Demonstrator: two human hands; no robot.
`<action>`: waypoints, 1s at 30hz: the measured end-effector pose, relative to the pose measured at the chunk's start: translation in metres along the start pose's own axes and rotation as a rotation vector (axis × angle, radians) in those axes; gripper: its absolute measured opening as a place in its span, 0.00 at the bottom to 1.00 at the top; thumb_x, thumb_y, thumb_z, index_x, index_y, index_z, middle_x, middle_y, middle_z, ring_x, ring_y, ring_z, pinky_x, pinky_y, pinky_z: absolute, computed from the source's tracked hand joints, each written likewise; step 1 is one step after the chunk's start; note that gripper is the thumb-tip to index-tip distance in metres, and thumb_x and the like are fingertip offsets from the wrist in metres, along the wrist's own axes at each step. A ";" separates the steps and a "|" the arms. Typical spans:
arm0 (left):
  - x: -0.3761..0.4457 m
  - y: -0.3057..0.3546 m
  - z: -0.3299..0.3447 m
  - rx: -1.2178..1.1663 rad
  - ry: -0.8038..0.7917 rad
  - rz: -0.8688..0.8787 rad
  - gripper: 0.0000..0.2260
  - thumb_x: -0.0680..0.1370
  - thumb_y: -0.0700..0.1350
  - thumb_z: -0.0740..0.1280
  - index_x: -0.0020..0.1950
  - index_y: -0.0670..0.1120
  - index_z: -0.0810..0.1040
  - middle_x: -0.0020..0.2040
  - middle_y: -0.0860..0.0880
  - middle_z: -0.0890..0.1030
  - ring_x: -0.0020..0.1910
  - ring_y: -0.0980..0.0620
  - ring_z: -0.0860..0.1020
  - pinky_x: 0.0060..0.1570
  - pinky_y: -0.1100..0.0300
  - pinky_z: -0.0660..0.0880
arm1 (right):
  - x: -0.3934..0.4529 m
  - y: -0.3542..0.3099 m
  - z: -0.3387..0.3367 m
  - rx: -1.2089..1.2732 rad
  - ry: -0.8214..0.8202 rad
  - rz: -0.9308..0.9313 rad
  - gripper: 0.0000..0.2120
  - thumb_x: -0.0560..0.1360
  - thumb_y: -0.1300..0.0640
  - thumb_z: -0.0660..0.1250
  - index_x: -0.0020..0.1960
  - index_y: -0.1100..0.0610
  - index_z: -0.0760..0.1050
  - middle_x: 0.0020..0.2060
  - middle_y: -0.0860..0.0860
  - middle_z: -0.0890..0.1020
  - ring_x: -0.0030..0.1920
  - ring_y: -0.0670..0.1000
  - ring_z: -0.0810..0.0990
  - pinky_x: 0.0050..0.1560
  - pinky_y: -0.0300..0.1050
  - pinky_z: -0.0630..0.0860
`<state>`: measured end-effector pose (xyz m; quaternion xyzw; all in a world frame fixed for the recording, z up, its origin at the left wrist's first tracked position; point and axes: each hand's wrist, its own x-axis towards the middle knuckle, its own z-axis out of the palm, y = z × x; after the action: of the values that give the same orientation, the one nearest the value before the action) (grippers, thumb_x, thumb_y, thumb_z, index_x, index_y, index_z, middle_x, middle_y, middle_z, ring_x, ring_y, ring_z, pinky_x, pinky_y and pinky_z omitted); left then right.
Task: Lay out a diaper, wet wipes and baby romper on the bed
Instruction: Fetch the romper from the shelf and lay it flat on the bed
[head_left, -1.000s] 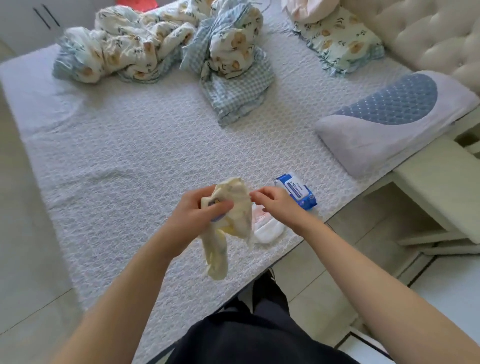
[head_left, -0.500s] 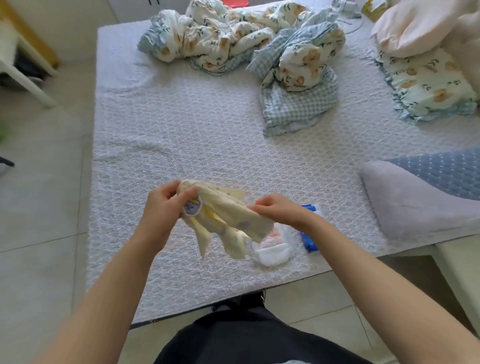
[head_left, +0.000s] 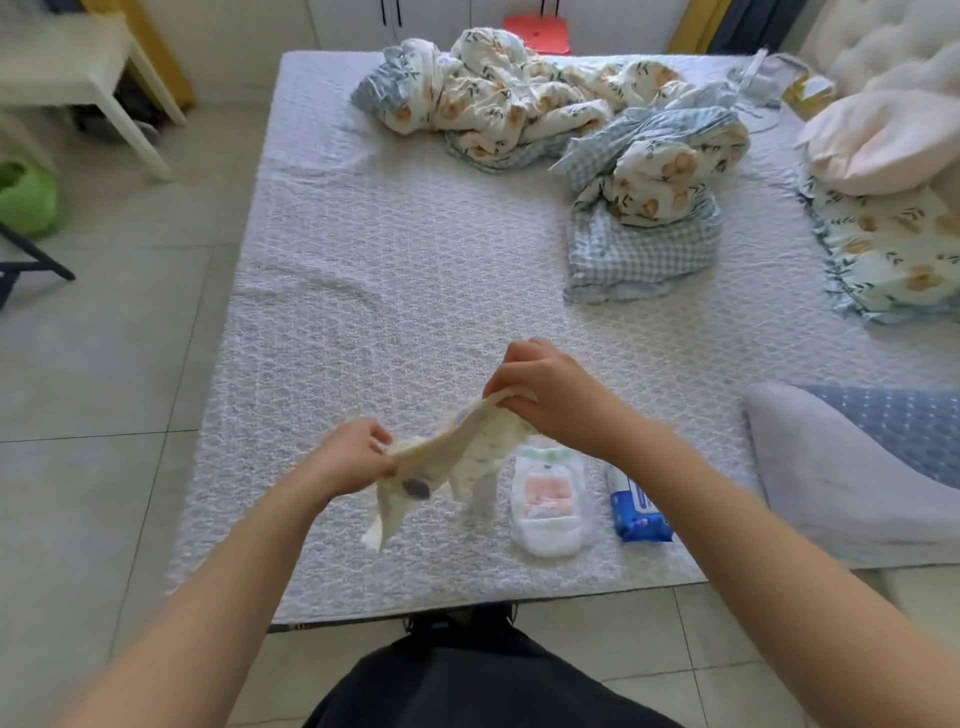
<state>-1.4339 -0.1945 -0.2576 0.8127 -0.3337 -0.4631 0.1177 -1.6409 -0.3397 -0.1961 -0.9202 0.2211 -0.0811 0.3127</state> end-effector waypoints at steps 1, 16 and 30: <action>-0.002 0.006 -0.004 -0.032 -0.017 0.105 0.21 0.73 0.42 0.74 0.63 0.47 0.73 0.58 0.49 0.77 0.56 0.50 0.76 0.49 0.58 0.74 | 0.002 -0.007 0.001 0.008 0.001 -0.035 0.06 0.75 0.61 0.68 0.48 0.55 0.83 0.43 0.47 0.74 0.47 0.50 0.72 0.47 0.40 0.69; -0.007 0.044 -0.037 -0.118 -0.013 0.539 0.08 0.73 0.45 0.74 0.40 0.42 0.79 0.36 0.51 0.78 0.37 0.54 0.75 0.42 0.55 0.72 | 0.018 -0.022 -0.017 0.095 0.092 0.121 0.14 0.77 0.65 0.63 0.54 0.50 0.80 0.51 0.47 0.76 0.46 0.38 0.73 0.48 0.30 0.67; -0.047 0.074 -0.086 -0.248 0.290 0.740 0.04 0.79 0.43 0.65 0.47 0.43 0.76 0.37 0.48 0.77 0.31 0.59 0.71 0.31 0.69 0.68 | 0.022 -0.021 -0.021 0.081 -0.232 0.285 0.03 0.71 0.64 0.60 0.40 0.58 0.71 0.35 0.50 0.75 0.37 0.49 0.73 0.37 0.44 0.68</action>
<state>-1.4109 -0.2292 -0.1419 0.6745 -0.5249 -0.3068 0.4188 -1.6200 -0.3467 -0.1666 -0.8694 0.3085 0.0618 0.3810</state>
